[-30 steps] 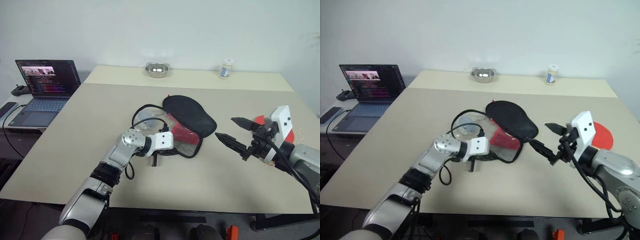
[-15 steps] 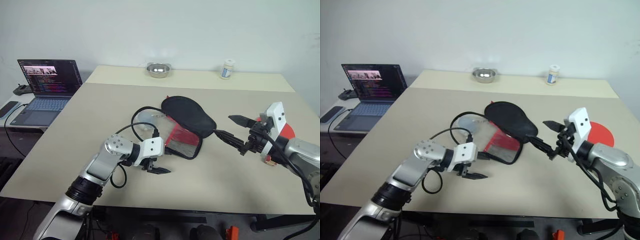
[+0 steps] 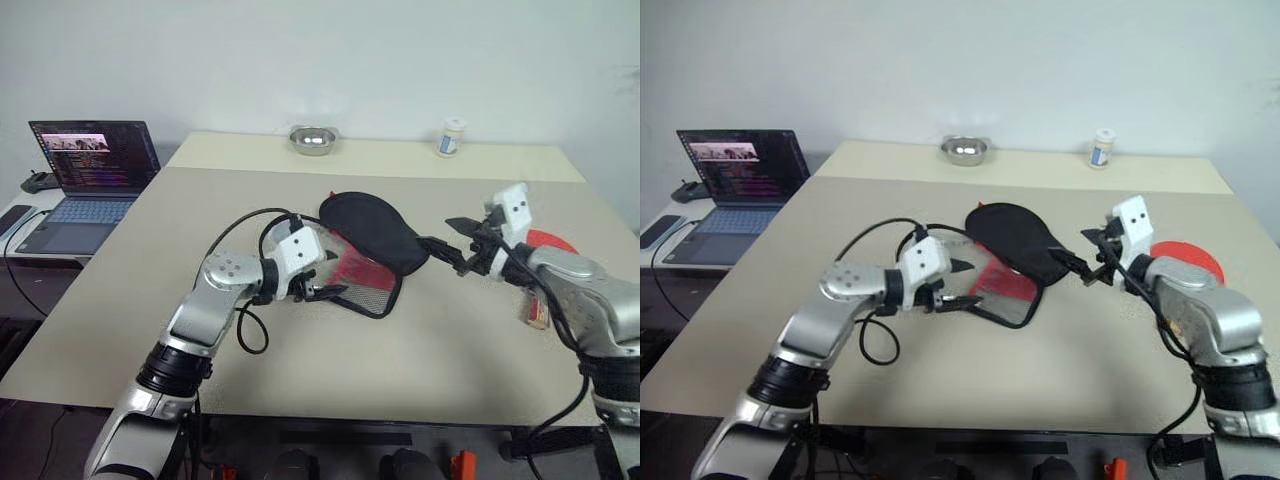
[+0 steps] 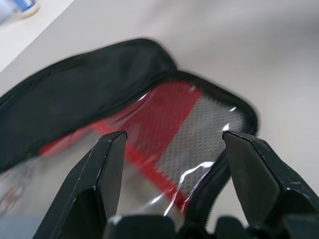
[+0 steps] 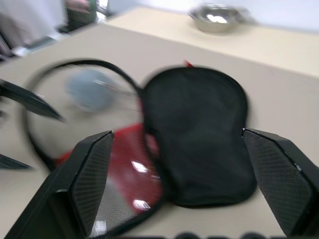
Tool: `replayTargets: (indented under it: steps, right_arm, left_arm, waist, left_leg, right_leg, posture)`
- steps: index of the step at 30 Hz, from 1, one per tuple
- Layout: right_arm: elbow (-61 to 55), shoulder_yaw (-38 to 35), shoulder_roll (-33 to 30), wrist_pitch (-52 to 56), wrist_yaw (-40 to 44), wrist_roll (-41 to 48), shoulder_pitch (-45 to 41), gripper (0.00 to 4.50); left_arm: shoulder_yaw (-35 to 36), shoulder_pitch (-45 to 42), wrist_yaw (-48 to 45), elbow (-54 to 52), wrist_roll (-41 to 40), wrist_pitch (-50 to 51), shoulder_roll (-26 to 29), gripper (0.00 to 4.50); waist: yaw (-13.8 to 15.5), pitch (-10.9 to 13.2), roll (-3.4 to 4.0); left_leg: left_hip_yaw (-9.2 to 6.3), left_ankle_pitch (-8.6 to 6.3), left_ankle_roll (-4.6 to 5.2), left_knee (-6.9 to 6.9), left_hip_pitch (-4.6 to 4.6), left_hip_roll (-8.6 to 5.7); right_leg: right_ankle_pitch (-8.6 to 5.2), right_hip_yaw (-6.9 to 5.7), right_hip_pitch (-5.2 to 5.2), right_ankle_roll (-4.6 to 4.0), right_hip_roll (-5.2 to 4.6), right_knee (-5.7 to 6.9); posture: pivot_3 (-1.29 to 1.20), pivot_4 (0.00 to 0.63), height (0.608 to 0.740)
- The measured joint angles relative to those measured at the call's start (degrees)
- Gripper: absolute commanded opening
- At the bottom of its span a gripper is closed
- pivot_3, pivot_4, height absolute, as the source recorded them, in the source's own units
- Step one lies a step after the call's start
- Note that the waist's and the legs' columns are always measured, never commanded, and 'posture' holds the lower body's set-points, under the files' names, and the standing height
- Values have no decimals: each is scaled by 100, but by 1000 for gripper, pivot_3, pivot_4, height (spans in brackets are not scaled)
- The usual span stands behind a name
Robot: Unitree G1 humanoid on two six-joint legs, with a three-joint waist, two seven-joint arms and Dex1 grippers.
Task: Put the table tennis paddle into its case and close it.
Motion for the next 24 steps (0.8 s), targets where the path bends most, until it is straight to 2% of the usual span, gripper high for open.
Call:
replayTargets:
  steps: [13,16,20,24]
  right_arm:
    - [4604,347,1060,-2124,400,-1674,-1882,4500]
    - [5766,301,1263,-2598,304,-1921,-2283,4500]
    - [6690,88,1436,-2956,72,-2065,-2556,4500]
    - [7153,-99,1576,-3145,-59,-2154,-2640,4500]
  left_arm:
    - [426,32,170,114,-438,197,89,3332]
    - [539,101,-29,-43,-855,349,108,3332]
    - [738,85,-122,-129,-1297,567,116,3332]
    - [769,82,-118,-128,-1352,608,257,3332]
  waist:
    - [-12,3,3]
    - [-31,5,4]
    - [-35,6,6]
    - [-66,6,7]
  left_leg:
    - [9,10,-16,-1,-7,-3]
    - [10,16,-28,-2,-7,-3]
    - [6,19,-32,-3,-6,-1]
    - [7,19,-33,-3,-4,-1]
  right_leg:
    - [2,-3,-10,1,1,5]
    - [2,-2,-10,0,-1,6]
    - [2,0,-10,0,-4,9]
    - [3,1,-10,-1,-4,14]
  posture:
    - [0,150,740]
    - [0,150,740]
    - [0,150,740]
    - [0,150,740]
